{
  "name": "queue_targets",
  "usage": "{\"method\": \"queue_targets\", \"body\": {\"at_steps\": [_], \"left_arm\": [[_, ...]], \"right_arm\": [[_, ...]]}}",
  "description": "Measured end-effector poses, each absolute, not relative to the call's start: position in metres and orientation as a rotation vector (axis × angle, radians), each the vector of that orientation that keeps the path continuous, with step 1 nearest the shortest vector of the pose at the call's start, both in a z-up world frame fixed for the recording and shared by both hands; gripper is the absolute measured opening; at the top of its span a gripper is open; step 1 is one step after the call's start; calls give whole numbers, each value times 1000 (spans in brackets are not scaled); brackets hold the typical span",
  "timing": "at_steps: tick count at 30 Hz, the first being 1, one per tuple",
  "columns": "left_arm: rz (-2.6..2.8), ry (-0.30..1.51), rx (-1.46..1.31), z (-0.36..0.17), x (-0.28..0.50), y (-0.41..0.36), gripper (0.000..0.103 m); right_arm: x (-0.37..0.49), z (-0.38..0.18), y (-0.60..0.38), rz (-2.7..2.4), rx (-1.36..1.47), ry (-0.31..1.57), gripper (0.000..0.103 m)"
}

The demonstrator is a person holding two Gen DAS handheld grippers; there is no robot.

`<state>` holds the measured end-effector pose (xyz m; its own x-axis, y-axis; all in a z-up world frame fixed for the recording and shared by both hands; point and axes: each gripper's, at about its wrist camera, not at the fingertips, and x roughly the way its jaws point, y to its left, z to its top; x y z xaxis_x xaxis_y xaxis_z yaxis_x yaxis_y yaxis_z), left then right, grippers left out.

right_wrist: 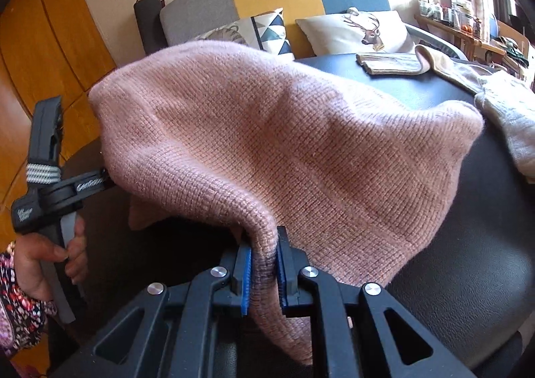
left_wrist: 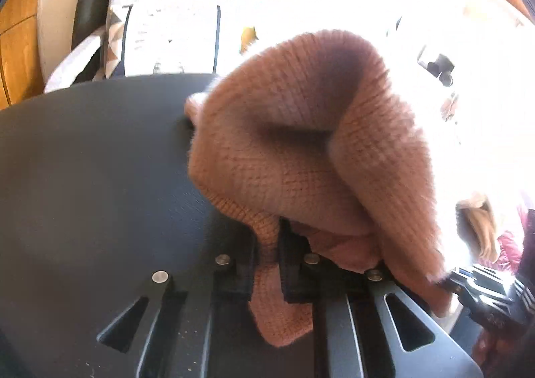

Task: Fold clothes
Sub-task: 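Grasp the pink sweater with the left gripper while the right gripper holds it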

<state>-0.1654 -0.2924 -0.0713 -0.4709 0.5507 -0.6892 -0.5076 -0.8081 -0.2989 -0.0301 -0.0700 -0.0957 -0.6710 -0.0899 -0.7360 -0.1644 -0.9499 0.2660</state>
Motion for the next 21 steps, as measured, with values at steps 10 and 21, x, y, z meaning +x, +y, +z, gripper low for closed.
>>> {"method": "queue_targets", "body": {"at_steps": [10,21], "left_arm": [[2430,-123,-881,12,-156,-355,10],[2753,-174,-608,96,-150,-469,0]], "right_arm": [[-25,-59,-65,2837,-1134,493,11],[-46,-14,-61,2916,-1025,522,11]]}}
